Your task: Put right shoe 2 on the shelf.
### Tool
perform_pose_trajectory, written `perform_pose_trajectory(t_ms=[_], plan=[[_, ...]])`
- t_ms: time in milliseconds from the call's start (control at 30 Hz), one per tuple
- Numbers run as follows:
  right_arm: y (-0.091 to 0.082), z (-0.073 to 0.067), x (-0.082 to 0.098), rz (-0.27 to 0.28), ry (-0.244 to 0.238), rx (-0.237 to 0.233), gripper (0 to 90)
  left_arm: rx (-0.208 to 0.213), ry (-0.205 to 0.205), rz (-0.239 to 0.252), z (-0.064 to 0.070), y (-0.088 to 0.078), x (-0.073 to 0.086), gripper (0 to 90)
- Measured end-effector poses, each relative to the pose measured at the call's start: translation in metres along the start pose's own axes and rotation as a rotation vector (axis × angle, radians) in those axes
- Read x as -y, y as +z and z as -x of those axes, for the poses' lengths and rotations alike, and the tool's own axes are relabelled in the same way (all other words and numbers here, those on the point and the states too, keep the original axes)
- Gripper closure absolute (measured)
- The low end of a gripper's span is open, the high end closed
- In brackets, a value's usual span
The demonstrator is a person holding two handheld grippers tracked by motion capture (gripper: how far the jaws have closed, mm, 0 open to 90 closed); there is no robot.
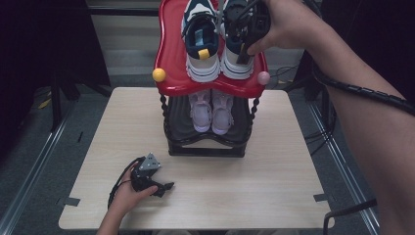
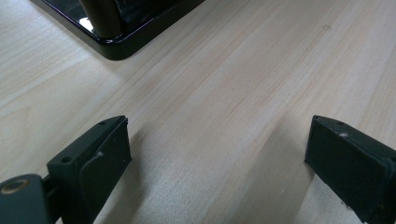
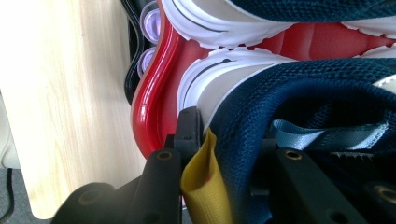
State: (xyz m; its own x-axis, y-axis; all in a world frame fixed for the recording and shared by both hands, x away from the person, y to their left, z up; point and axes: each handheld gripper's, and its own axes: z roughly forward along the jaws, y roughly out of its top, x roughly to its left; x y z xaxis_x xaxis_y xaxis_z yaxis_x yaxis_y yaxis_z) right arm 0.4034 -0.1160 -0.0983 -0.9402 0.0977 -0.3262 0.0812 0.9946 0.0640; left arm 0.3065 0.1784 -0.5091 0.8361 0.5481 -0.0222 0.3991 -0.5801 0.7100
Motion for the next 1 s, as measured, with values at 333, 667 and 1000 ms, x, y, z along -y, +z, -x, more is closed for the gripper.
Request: perform_pose_trajectory(t_ms=[333, 667, 1000], plan=[[0.0015, -0.0015, 0.0014, 0.003, -0.013, -0.005, 71.5, 0.003, -0.004, 0.001, 0.0002, 0.0002, 0.0, 6.2], [0.0032, -0.0036, 0.0005, 0.0, -0.03, 0.007, 71.5, 0.003, -0.003, 0.0, 0.0002, 0.0002, 0.0, 6.2], [0.0056, -0.0047, -0.0001, -0.004, -0.031, 0.004, 71.3, 0.003, -0.004, 0.001, 0.0002, 0.0002, 0.0001, 6.2]])
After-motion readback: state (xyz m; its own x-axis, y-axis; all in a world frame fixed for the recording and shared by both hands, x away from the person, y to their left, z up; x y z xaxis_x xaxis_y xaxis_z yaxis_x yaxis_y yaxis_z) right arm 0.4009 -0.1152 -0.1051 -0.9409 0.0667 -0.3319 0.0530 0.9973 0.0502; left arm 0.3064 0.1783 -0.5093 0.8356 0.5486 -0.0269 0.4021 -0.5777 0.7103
